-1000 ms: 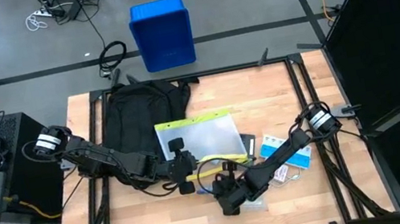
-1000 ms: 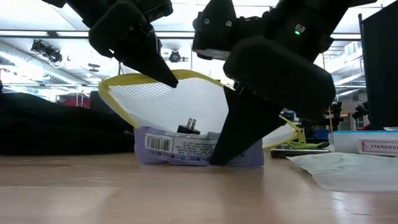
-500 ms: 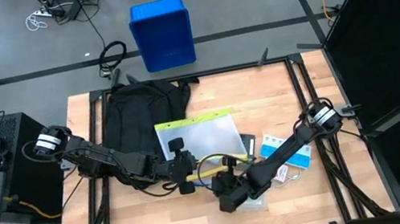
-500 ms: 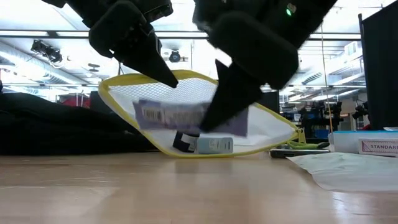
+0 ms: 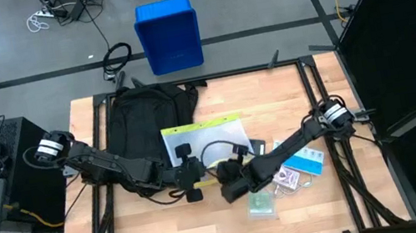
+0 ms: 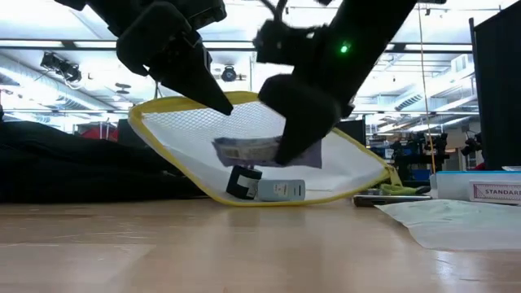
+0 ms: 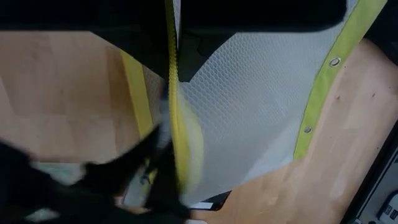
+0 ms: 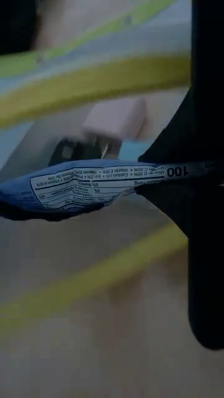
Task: Unpack backpack
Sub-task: Put the chocolate bar into the zip lock bag
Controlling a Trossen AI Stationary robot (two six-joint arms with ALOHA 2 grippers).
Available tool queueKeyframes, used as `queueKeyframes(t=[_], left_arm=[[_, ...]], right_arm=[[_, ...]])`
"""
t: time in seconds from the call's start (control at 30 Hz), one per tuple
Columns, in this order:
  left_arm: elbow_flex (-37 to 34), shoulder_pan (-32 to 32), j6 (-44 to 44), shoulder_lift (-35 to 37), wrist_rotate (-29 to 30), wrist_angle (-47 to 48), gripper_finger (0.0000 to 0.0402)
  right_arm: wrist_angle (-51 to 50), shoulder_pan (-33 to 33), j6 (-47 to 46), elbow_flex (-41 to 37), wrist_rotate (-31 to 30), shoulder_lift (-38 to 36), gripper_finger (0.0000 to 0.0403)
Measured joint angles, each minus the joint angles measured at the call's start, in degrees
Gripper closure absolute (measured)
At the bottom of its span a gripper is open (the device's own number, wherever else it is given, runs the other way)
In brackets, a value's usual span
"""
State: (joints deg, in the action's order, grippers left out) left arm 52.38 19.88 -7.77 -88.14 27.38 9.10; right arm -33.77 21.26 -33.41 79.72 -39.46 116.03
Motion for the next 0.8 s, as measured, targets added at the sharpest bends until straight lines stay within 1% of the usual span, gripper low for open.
queueKeyframes(t=[0.47,0.7,0.8], left_arm=[[0.0,0.0,0.68,0.0,0.05,-0.07,0.0402],[0.0,-0.02,0.68,0.0,-0.9,-0.07,0.0402],[0.0,-0.02,0.92,0.0,-1.1,-0.04,0.0402]], right_arm=[[-1.17,-7.06,-3.51,0.0,0.06,0.0,0.0402],[-7.83,-9.27,-8.02,0.02,-0.02,0.0,0.0402],[-8.66,-9.58,-8.58,0.02,-0.08,0.0,0.04]])
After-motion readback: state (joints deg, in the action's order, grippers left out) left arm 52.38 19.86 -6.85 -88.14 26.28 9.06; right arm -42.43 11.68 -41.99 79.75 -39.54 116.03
